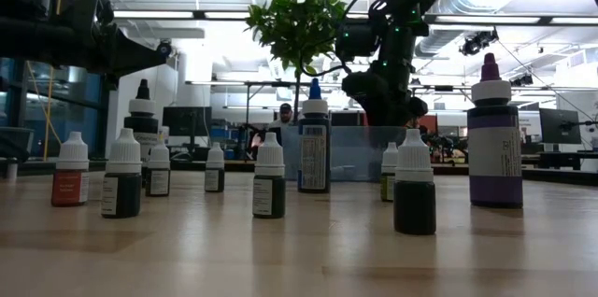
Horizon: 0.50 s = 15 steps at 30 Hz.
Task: Pick & Place food coloring
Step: Put the small green food coloring bottle into the black bin
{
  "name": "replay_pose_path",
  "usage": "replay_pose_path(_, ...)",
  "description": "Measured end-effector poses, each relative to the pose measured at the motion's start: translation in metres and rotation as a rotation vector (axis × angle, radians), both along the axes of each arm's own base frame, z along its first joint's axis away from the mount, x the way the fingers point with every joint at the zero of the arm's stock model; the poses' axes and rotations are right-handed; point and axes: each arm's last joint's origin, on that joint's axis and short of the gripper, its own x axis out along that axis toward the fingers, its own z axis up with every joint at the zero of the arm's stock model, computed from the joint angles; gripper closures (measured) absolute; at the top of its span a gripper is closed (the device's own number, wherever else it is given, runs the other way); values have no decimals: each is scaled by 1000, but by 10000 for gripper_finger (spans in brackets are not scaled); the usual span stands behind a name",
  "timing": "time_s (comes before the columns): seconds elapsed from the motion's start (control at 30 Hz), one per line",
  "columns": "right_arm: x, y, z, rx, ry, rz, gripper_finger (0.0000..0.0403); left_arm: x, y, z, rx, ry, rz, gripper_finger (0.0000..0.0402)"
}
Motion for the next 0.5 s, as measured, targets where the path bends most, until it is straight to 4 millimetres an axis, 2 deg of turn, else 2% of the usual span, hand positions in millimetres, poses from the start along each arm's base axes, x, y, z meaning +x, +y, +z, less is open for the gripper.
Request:
replay_pose_path(0.23,-3,1,16,-45,-47,7,269,0,0,0,0,0,0,401)
replay_pose_path(0.5,-19,9,61,-95,-190,25,269,0,0,0,0,0,0,401)
